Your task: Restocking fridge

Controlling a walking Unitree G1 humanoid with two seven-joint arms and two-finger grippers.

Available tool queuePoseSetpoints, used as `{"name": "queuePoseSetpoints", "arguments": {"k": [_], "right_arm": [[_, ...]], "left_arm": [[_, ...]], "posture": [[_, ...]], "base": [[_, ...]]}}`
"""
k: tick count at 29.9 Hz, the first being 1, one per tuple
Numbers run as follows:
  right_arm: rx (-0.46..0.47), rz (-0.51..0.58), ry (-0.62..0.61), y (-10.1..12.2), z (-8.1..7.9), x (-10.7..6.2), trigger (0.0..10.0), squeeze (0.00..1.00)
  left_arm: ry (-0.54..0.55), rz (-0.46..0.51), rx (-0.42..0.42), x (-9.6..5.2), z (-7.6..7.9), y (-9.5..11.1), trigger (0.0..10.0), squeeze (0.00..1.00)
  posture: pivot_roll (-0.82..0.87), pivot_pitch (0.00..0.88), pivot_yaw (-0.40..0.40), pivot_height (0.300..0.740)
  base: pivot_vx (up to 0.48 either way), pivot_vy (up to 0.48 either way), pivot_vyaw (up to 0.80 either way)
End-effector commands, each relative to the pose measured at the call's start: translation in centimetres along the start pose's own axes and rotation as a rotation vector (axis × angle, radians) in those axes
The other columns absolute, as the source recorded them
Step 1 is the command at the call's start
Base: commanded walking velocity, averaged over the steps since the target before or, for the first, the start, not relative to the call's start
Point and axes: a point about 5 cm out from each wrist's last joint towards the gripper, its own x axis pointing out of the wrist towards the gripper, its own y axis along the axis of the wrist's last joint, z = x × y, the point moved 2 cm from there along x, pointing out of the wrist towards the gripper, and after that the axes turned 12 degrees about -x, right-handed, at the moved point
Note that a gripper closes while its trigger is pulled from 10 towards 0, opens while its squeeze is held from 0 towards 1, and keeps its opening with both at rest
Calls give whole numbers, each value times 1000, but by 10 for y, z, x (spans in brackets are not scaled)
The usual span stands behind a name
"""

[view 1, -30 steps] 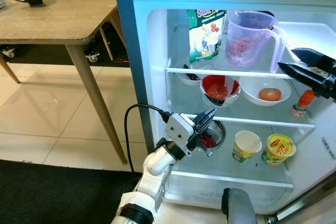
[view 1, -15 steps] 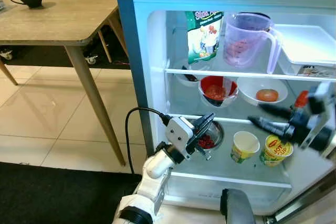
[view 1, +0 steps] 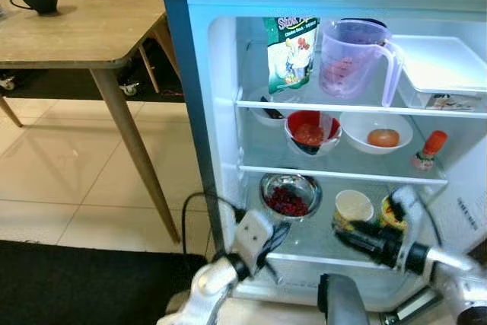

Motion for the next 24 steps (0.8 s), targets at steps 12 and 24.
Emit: {"name": "queuePoseSetpoints", "arguments": {"k": [12, 24], "right_arm": [[119, -11, -32, -27, -8, 11, 10000, 0], [121, -77, -95, -40, -7, 12, 10000, 0]], "left_arm": [[37, -101, -75, -20, -8, -26, 10000, 0], [51, -83, -83, -12, -12, -19, 10000, 0]], "posture": [[-87, 0, 1, 574], [-87, 0, -4, 629]], "base": [[0, 0, 0], [0, 0, 0]]}}
